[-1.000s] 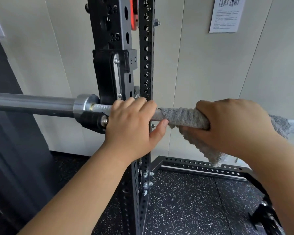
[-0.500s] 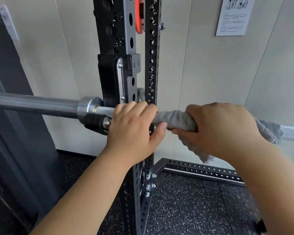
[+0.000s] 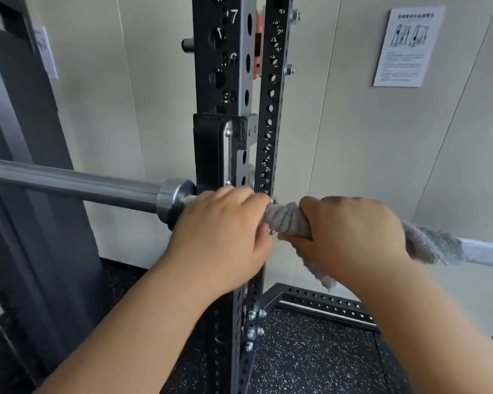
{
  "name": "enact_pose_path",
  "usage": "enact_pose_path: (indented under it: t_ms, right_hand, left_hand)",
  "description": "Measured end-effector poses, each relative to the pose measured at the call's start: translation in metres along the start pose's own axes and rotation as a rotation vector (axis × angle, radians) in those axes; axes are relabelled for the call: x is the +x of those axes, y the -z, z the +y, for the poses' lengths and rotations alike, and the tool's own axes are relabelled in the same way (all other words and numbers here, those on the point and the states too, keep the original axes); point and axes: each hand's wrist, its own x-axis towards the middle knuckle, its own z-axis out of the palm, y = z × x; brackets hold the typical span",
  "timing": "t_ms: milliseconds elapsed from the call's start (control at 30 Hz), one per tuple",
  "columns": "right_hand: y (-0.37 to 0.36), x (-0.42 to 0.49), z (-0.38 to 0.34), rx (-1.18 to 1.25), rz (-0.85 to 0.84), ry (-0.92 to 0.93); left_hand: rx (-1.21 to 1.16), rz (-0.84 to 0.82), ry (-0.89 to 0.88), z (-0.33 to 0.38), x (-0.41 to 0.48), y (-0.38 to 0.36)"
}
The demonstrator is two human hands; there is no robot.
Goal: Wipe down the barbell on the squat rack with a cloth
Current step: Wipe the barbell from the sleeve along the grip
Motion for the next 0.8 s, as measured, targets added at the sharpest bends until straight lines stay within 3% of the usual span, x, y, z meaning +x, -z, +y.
enact_pose_path:
  t_ms: [200,333,567,700,800]
  right_hand:
    - [0.010,-0.017,0.016,-0.079,-0.044,-0.072]
    - [0.011,0.001,-0.006,-0.085,-0.105,-0.086]
    - [0.000,0.043,-0.066,-0.068,-0.070,0.062]
    - [-0.001,0.036,-0.059,-0.005,-0.011,0.090]
    - [0.006,0.034,-0.048,0.042,-0.092,0.075]
  left_hand:
    - [-0.011,0.149,0.039,-0.077,-0.007,0.021]
    - [-0.220,0.167,0.058,-0.119,-0.017,-0.006]
    - [-0.256,0.232,0.031,-0.122,-0.020,-0.026]
    - [-0.246,0.234,0.029,-0.124,-0.021,-0.029]
    - [-0.244,0.229,0.039,-0.124,-0.020,-0.028]
